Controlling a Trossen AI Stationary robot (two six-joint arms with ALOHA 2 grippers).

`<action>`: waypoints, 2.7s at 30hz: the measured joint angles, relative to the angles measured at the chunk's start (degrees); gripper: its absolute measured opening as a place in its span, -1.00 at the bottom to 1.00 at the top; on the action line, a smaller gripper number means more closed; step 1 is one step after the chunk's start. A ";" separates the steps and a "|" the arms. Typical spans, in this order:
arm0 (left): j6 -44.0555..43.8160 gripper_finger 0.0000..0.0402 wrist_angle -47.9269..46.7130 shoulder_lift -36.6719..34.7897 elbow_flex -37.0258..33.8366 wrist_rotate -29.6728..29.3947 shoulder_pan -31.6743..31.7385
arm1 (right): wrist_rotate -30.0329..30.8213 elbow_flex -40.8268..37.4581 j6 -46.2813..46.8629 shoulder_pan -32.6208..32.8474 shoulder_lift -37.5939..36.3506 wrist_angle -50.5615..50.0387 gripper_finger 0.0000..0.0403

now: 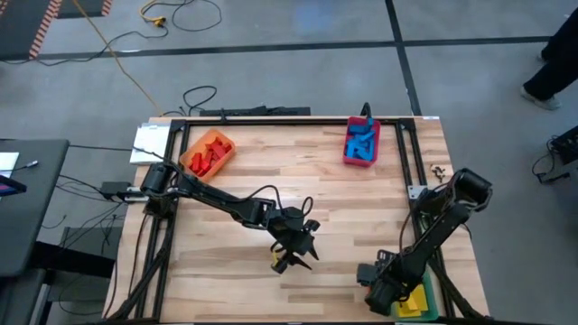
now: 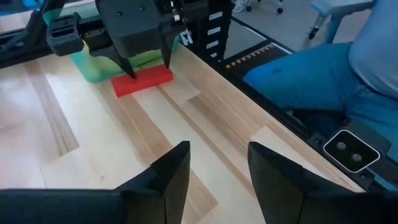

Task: Sort blocks
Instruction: Put the red block into the orange bin

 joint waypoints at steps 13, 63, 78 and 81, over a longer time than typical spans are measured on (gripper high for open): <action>0.24 -0.23 -2.07 0.00 0.02 0.03 -0.09 | 1.71 -0.15 -9.87 -8.66 0.00 -0.30 0.34; 2.69 -0.23 -9.16 -0.17 0.09 -4.10 0.11 | 10.56 3.74 -6.82 -8.58 0.07 1.87 0.34; 3.91 -0.23 -9.14 -0.15 0.09 -4.14 0.13 | 12.24 0.09 -5.51 -9.62 0.07 0.74 0.34; 3.90 -0.23 -9.14 -0.15 0.09 -4.14 0.13 | 12.58 -0.08 -6.78 -10.32 1.07 0.59 0.34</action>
